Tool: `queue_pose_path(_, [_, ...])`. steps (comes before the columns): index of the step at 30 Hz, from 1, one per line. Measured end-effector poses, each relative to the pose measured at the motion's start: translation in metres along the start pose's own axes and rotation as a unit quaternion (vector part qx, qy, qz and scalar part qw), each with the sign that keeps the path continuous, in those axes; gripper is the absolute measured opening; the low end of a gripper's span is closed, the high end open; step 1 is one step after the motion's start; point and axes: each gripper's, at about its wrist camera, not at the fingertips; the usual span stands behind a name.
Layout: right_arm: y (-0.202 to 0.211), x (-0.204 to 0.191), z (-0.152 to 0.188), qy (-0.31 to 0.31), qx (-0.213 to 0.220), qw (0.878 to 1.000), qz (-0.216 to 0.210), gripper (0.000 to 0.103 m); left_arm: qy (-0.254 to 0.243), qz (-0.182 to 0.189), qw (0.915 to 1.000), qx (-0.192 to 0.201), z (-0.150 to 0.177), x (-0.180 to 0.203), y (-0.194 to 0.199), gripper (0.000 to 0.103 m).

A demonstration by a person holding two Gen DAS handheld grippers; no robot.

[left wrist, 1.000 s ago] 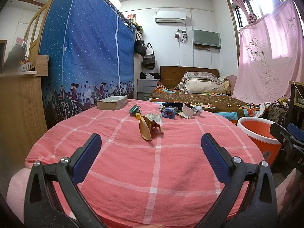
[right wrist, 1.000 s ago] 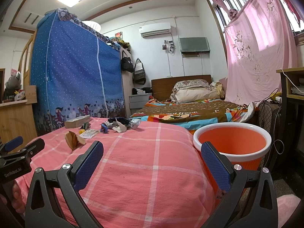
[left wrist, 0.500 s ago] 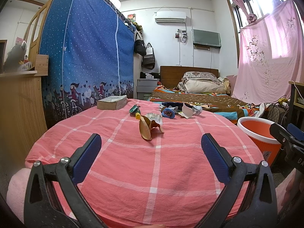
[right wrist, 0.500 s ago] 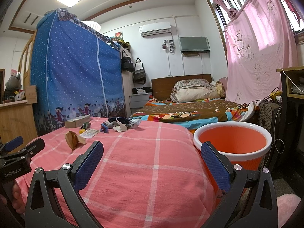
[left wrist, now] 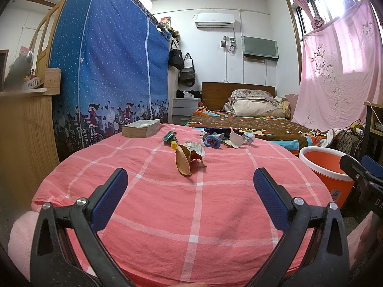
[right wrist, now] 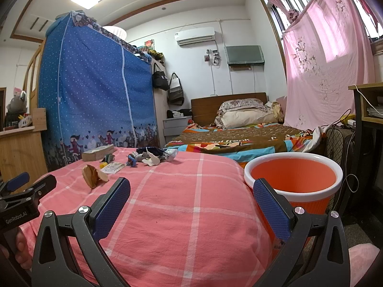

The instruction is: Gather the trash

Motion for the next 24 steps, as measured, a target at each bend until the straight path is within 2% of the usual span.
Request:
queue_pose_path(8, [0.000, -0.003, 0.001, 0.000, 0.000, 1.000, 0.000, 0.103, 0.000, 0.000, 1.0000, 0.000, 0.000, 0.000, 0.000, 0.103])
queue_pose_path(16, [-0.001, -0.009, 0.000, 0.005, 0.001, 1.000, 0.005, 0.103, 0.010, -0.010, 0.9996, 0.024, -0.009, -0.008, 0.004, 0.103])
queue_pose_path(24, [-0.013, -0.012, -0.034, 0.018, 0.032, 0.999, -0.008, 0.103, 0.014, -0.007, 0.9985, 0.052, -0.039, -0.014, -0.009, 0.103])
Point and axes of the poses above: each gripper's, at about its wrist camera, not at the fingertips, and y roughly against the way its jaws point, x to its right, z to its underside, and after that the axes turned 9 degrees about y, right-handed
